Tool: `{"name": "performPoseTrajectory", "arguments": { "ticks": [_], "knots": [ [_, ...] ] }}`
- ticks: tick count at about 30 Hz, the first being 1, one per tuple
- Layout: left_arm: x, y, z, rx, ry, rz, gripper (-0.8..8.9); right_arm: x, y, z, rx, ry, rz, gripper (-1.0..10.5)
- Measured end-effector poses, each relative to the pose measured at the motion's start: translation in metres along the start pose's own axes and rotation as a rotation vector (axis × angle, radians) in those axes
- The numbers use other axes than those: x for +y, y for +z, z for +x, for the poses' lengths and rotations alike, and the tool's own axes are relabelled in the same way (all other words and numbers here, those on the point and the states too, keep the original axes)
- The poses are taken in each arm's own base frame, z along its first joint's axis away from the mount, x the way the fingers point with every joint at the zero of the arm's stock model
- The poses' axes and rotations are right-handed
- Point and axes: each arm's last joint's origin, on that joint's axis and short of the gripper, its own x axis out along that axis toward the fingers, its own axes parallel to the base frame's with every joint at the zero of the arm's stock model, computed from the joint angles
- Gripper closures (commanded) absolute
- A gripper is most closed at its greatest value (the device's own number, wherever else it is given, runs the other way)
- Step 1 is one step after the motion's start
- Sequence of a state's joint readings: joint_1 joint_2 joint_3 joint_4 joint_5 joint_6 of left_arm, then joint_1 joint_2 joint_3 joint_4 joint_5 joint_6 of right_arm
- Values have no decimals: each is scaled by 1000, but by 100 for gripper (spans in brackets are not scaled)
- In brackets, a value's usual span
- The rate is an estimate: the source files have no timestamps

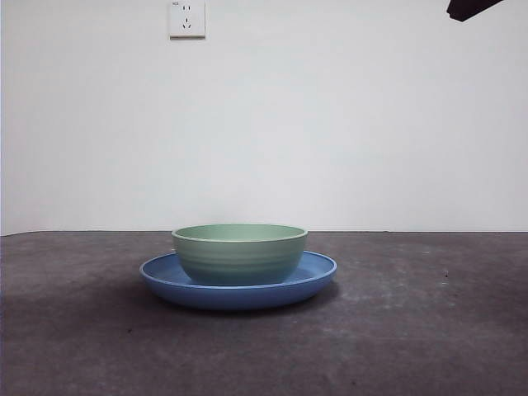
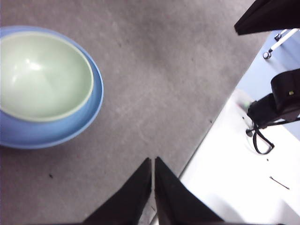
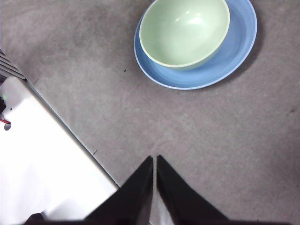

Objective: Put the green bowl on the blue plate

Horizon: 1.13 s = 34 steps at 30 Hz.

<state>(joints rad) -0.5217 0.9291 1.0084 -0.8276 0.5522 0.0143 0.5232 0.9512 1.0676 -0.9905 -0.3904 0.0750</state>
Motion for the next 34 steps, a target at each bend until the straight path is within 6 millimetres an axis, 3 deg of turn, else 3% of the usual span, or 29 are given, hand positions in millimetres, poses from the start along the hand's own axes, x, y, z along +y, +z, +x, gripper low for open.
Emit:
{"name": "performPoseTrajectory", "arguments": {
  "ticks": [7, 12, 16, 20, 23, 27, 34],
  "knots": [
    [-1, 5, -8, -84, 30, 69, 804, 0, 1, 0, -14, 1, -6, 940],
    [0, 15, -38, -350, 208, 184, 804, 0, 1, 0, -14, 1, -6, 940],
    [-1, 9, -64, -605, 388, 298, 804, 0, 1, 0, -14, 1, -6, 940],
    [6, -16, -76, -809, 644, 336, 804, 0, 1, 0, -14, 1, -6, 940],
    [12, -41, -75, -889, 795, 324, 804, 0, 1, 0, -14, 1, -6, 940],
    [26, -78, -58, -867, 900, 265, 804, 0, 1, 0, -14, 1, -6, 940],
    [50, -132, -21, -797, 931, 210, 804, 0, 1, 0, -14, 1, -6, 940]
  ]
}}
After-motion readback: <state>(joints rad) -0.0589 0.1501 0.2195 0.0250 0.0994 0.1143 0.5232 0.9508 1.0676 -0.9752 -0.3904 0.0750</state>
